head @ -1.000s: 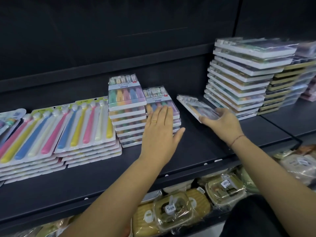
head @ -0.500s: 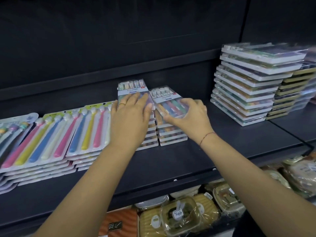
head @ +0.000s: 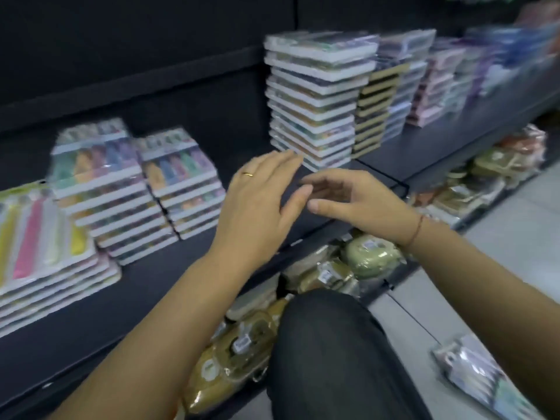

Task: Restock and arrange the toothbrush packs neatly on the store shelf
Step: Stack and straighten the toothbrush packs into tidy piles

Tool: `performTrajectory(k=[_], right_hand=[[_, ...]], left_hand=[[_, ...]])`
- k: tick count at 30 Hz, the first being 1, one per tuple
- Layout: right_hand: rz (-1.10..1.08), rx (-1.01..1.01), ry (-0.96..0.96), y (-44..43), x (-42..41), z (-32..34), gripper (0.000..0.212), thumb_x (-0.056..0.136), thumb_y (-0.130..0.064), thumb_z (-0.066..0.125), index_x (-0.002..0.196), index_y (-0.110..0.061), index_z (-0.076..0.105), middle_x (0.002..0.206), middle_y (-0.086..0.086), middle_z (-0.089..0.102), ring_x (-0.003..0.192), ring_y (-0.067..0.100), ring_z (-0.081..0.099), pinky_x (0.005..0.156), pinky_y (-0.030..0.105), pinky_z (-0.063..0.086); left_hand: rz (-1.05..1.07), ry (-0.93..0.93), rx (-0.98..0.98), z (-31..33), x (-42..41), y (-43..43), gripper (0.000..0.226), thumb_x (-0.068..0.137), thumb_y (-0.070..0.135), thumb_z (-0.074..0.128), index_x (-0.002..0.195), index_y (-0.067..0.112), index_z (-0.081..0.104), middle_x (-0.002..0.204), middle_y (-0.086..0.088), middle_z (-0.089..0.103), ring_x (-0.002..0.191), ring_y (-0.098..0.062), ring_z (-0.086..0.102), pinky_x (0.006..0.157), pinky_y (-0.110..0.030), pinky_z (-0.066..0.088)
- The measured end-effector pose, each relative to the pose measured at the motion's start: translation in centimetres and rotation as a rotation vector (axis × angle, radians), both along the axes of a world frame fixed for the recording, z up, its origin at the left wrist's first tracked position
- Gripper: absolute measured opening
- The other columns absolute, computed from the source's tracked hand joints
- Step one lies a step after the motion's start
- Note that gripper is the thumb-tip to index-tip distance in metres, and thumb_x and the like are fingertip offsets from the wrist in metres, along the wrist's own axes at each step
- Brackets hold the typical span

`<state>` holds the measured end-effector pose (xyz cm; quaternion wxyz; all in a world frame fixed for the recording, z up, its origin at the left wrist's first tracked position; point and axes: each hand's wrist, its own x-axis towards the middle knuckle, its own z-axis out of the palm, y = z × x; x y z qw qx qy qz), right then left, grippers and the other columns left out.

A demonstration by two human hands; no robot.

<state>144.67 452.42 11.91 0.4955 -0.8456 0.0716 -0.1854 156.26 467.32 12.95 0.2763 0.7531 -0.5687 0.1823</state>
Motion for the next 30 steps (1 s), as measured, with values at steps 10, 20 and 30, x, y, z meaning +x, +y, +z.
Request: performTrajectory(k=[10,20,30], right_hand=[[-0.830,0.325,0.341,-10.8,-26.8,-18.6,0.038,0.082,-0.017,0.076,0.117,-0.021,0.063,0.118,-0.004,0.062,0.118,0.017,0.057,0.105,0.035,0.043],[-1.534,0.646,0.893,-10.7,-33.2,-36.4,0.112,0.068,-0.056,0.081,0.154,-0.021,0.017,0.160,0.015,0.012,0.144,0.037,0.021,0.115,0.048,0.024],[-2.224,1.049,0.700,-9.6,-28.2,-42.7,0.118,0.060,-0.056,0.086,0.148,-0.007,0.023,0.144,0.019,0.031,0.129,0.037,0.036,0.101,0.047,0.036]], left_hand=[[-0.458,0.166,0.706,-11.9,-12.4,-16.4,0.068,0.091,0.063,0.044,0.141,0.016,0.049,0.142,-0.006,0.051,0.130,-0.026,0.045,0.106,-0.036,0.034],[-0.396,0.502,1.077,-28.7,-20.6,-24.5,0.061,0.098,0.050,0.048,0.148,0.016,0.040,0.152,-0.005,0.040,0.139,-0.023,0.036,0.113,-0.034,0.029],[-0.299,0.836,1.321,-39.0,-22.6,-26.8,0.071,0.099,0.053,0.043,0.155,0.015,0.022,0.161,-0.005,0.021,0.146,-0.021,0.025,0.114,-0.032,0.024]])
